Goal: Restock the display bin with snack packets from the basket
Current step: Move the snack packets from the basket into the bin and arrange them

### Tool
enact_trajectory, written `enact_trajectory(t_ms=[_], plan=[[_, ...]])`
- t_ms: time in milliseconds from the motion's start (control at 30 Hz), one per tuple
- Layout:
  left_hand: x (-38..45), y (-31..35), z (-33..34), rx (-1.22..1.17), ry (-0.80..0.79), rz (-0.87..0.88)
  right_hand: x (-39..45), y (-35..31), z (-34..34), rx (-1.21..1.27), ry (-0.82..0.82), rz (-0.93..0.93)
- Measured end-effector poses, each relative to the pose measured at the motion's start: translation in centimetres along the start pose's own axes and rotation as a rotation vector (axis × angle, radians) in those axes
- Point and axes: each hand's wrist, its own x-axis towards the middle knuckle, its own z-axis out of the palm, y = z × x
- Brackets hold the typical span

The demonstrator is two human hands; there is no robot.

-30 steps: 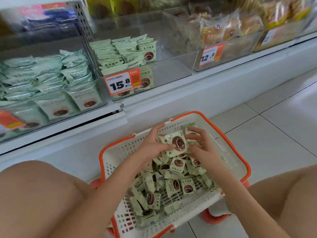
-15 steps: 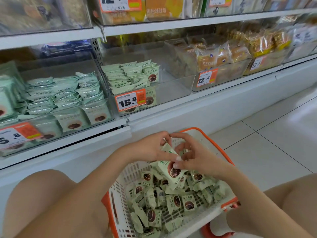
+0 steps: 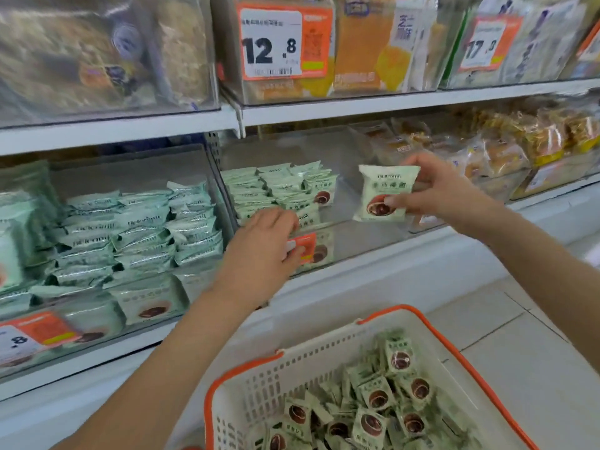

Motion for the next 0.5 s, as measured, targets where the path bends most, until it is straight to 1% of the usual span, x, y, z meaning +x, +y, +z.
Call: enact_trajectory(t_ms=[67, 100, 167, 233, 300, 400, 500], plan=[[0.7, -2.0, 0.7, 0.254, -0.009, 0.098, 4.7, 0.3, 0.6, -0.088, 0.090, -0.046], [0.8, -2.8, 1.1, 0.324, -0.033, 0.116, 6.9, 0.6, 1.3, -0.164, 0.091, -0.060], [0.7, -3.6, 1.7, 0.430, -0.093, 0.149, 10.5, 1.1, 2.8, -0.367, 0.026, -0.065], [0.5, -3.8, 1.9, 0.465, -0.096, 0.174, 13.2, 2.4, 4.0, -0.502, -0.061, -0.049], [0.4, -3.8, 2.0, 0.466, -0.097, 0.183, 15.1, 4.1, 5.1, -0.505, -0.128, -0.036], [0.6, -3.9, 2.0, 0.464, -0.064, 0.194, 16.6, 6.1, 6.3, -0.484, -0.124, -0.047], [0.5, -3.9, 2.1, 0.447, -0.060, 0.200, 17.4, 7.2, 7.2, -0.486, -0.086, -0.111]])
